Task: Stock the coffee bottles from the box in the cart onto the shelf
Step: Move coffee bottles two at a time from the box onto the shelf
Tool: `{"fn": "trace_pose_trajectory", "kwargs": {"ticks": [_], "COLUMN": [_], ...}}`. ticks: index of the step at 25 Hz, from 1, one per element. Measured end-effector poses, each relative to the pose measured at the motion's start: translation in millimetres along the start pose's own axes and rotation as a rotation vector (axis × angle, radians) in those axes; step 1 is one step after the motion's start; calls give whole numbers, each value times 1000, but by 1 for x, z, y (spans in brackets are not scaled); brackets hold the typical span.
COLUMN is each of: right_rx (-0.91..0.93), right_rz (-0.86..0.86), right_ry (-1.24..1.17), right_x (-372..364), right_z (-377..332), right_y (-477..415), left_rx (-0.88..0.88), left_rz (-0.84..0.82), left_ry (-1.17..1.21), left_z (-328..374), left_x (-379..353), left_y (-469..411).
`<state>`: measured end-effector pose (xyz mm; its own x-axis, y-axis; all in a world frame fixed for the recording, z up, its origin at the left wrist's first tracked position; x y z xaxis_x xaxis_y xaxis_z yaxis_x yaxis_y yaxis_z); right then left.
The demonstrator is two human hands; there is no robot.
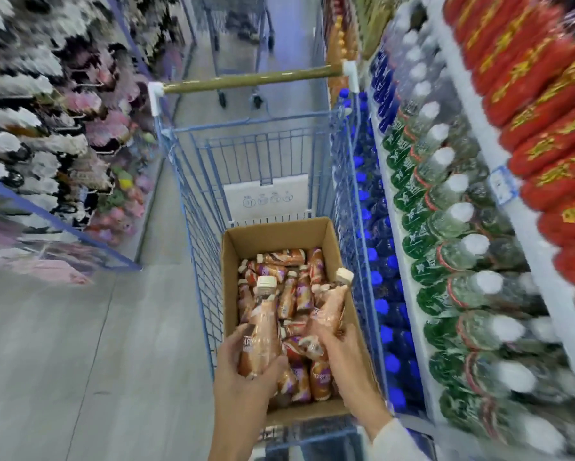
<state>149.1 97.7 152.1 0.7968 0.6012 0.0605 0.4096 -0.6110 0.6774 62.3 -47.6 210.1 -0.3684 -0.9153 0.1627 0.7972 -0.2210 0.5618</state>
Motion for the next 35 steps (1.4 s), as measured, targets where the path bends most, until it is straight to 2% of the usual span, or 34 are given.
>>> {"fn": "trace_pose_trajectory", "kwargs": {"ticks": [6,12,16,25,31,35], "right_rx": [130,251,314,487,688,711], "right_rz": [160,355,490,862,1190,1391], "right_ry": [3,-218,-316,-407,-345,-176], "right_x": [51,122,175,284,357,412], "right_z": [-24,-12,13,107,108,93], "right_y": [140,241,321,506,611,645], "left_rx": [-145,-267,-351,-424,-542,-674], "left_rz": [-307,-591,-809,-1183,-1493,-1648], "left_ry": [0,-61,-153,-180,-129,-153], "left_z": [25,39,31,-26,-23,-5], "left_x": [-24,-59,-86,-126,-174,-225], "left_y": [65,163,240,446,571,628]}}
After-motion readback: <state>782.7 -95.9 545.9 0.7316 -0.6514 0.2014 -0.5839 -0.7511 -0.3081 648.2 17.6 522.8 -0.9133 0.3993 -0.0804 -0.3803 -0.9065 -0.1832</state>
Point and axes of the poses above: each hand's wrist, its own y-axis away from the middle knuckle, its own x-axis out of the back of the hand, z = x × y, the point moved 2 cm from there along -y, towards the middle knuckle, and after that the axes turned 4 degrees about x, right-handed, at the moved point
